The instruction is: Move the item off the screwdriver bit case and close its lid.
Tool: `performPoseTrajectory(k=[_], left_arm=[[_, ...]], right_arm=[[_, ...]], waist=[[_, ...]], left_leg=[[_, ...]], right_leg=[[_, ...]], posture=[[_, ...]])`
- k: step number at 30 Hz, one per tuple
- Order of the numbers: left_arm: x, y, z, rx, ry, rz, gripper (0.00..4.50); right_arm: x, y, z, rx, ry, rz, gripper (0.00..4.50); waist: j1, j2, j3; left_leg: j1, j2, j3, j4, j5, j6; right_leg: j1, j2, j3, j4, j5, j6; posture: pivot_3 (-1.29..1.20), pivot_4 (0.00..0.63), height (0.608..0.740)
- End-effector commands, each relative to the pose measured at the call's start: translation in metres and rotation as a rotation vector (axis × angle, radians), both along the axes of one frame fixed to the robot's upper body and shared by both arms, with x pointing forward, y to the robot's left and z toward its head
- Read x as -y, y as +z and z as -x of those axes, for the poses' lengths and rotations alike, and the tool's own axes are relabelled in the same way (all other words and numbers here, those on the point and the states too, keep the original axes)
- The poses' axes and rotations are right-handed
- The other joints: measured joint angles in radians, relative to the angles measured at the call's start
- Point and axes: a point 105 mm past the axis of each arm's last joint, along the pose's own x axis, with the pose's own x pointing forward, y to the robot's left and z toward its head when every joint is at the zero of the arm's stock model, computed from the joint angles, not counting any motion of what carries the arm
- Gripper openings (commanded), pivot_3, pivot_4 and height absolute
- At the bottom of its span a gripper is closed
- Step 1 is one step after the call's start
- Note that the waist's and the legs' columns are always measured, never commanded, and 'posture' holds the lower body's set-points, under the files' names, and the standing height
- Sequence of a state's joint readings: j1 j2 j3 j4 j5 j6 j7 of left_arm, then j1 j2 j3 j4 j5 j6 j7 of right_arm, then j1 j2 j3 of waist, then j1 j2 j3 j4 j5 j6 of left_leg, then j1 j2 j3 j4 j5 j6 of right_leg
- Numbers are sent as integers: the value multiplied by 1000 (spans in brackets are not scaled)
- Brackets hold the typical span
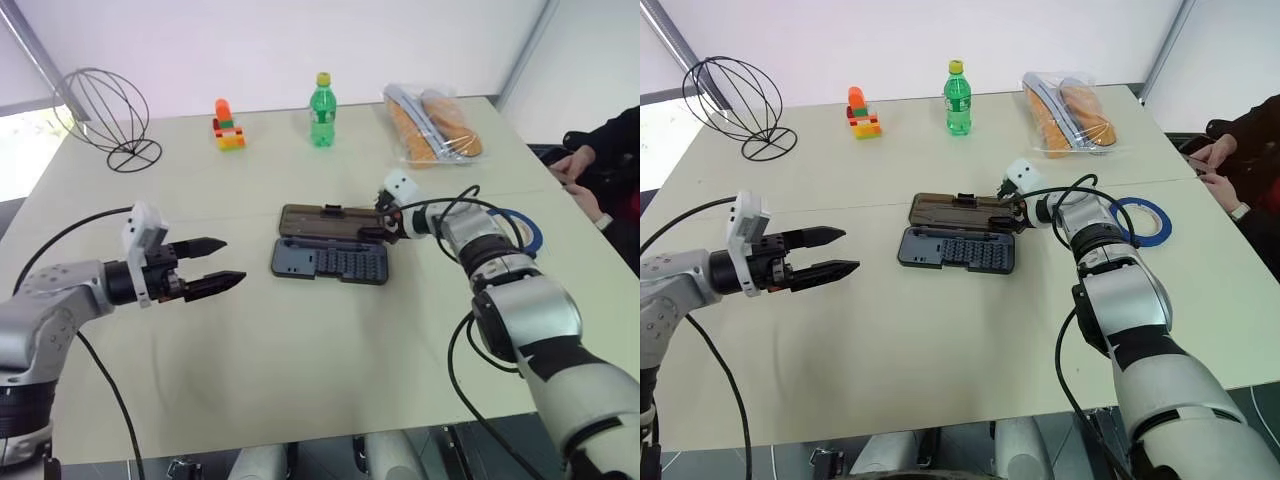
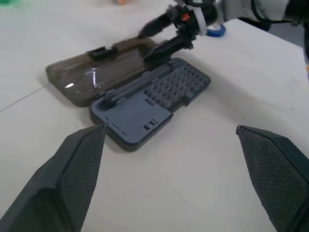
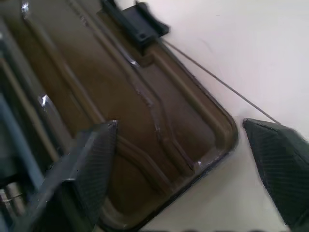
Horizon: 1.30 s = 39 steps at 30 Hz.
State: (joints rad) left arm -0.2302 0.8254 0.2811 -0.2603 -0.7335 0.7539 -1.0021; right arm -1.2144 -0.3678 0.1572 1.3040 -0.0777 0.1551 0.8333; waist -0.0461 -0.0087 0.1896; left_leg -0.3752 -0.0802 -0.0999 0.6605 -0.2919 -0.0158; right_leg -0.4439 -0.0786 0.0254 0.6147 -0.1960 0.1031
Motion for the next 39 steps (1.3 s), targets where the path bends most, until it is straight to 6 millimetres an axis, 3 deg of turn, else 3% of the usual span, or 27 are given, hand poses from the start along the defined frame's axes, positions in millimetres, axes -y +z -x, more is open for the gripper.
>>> performPoseTrajectory(k=[1, 4, 5, 16, 22, 32, 39], left_arm=[[0, 13, 4, 61, 21, 14, 4500], [0, 11, 5, 62, 31, 18, 4500], [0, 11, 5, 63, 35, 18, 4500], [1, 10, 3, 69, 47, 15, 4500], [2, 9, 3, 71, 45, 11, 4500], [-1, -1, 7, 52, 51, -7, 4500], [0, -4, 5, 48, 46, -2, 4500]], right_arm=[[-9, 0, 2, -48, 13, -20, 2061], [-9, -5, 4, -75, 24, -1, 413], [-9, -7, 6, -78, 38, 21, 47], [-6, -32, 15, -71, 202, 337, 47], [-7, -40, 21, -116, 243, 360, 47], [-7, -25, 25, -179, 236, 203, 47], [-7, -2, 17, -178, 67, -9, 47]], waist=[[0, 0, 0], [-2, 0, 0], [-2, 0, 0], [-1, -1, -1], [1, -3, -3], [1, -3, -4], [2, -3, -4]], left_leg=[[0, 0, 0, 0, 0, 0], [0, 0, 0, 0, 0, 0], [0, 0, 0, 0, 0, -1], [2, 0, 0, 0, 1, -2], [2, 0, 0, 0, 2, -4], [2, 1, -1, -1, 2, -3], [2, 1, -1, 0, 0, 0]], right_leg=[[0, 0, 0, 0, 0, 0], [0, 0, 0, 0, 0, 0], [0, 0, 0, 0, 0, 0], [1, 1, 0, 0, 0, 0], [2, 1, 0, 0, 0, 0], [2, 1, 0, 0, 0, -1], [2, 1, 0, 0, 0, -1]], posture=[[0, 150, 740], [0, 150, 740], [0, 150, 740], [0, 150, 740], [0, 150, 740], [0, 150, 740], [0, 150, 740]])
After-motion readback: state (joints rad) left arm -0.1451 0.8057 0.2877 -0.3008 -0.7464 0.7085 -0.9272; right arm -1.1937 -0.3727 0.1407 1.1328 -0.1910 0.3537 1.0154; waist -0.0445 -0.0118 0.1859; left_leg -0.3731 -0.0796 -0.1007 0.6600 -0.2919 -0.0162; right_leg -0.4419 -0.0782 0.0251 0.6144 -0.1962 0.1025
